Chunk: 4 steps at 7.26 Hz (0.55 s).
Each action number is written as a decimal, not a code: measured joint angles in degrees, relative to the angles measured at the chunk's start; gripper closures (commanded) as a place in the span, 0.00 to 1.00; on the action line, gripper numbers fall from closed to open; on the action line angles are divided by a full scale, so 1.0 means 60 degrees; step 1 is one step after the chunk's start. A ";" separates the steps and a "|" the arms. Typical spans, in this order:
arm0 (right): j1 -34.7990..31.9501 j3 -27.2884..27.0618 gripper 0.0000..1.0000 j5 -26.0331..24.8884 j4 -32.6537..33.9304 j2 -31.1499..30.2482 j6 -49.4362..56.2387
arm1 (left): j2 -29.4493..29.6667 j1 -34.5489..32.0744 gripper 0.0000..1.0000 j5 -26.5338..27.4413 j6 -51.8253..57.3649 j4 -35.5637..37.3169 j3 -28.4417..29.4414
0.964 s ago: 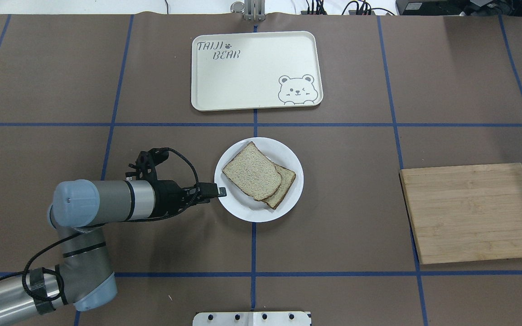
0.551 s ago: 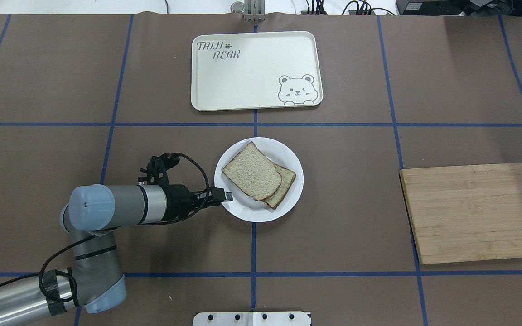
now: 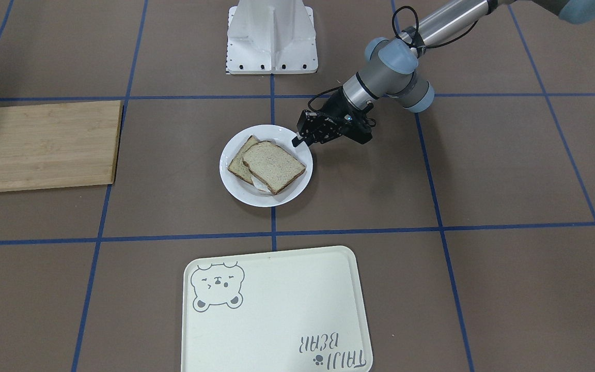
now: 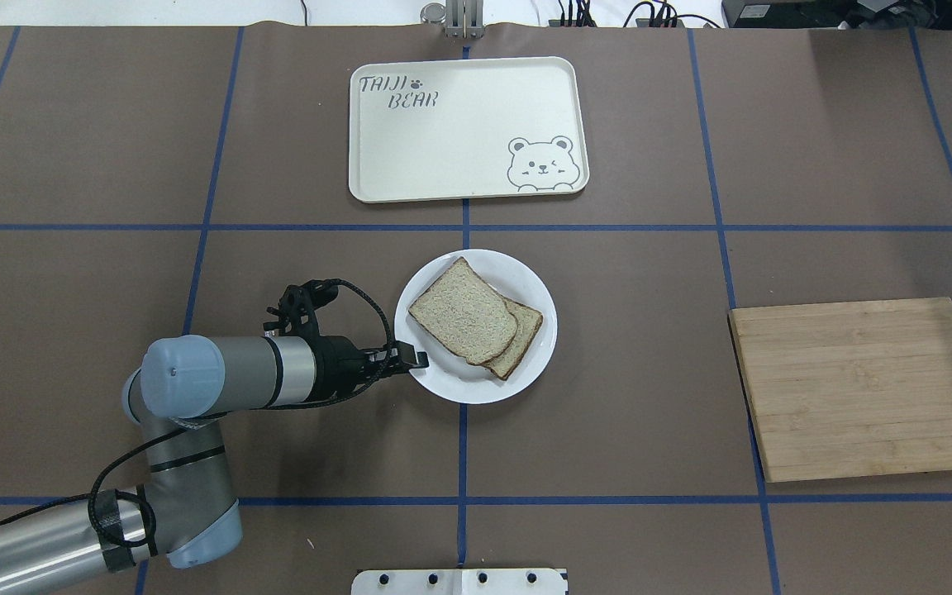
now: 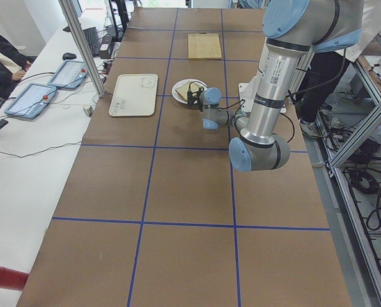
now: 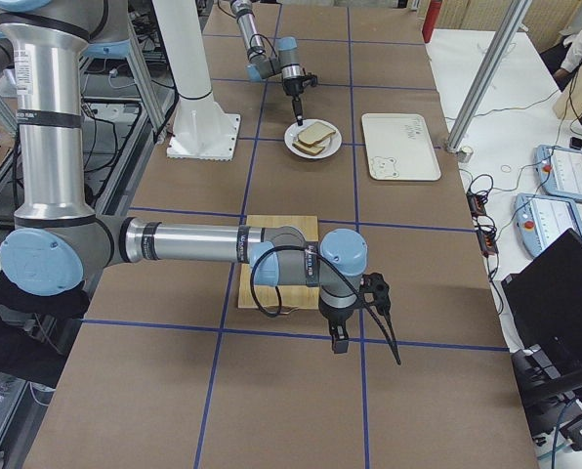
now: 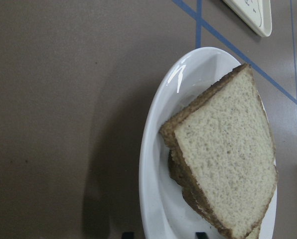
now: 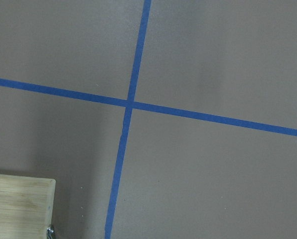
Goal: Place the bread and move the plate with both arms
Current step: 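Reach the left gripper to the white plate rim and grip it, then slide the white plate with the left gripper onto the bear tray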
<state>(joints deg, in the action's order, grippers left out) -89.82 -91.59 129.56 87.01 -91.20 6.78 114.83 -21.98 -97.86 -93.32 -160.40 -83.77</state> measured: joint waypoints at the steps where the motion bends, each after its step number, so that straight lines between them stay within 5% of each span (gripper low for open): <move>1: 0.0000 0.0000 0.00 0.0000 0.0000 0.0001 -0.0001 | 0.0050 0.0000 1.00 0.0004 -0.0013 -0.0063 0.0040; 4: 0.0002 0.0020 0.00 -0.0004 0.0000 0.0047 -0.0011 | 0.0098 -0.0010 1.00 0.0005 -0.0996 -0.1037 0.0107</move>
<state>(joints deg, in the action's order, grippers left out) -89.81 -91.47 129.53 87.01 -90.92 6.71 115.42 -22.04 -97.82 -99.30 -166.62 -83.13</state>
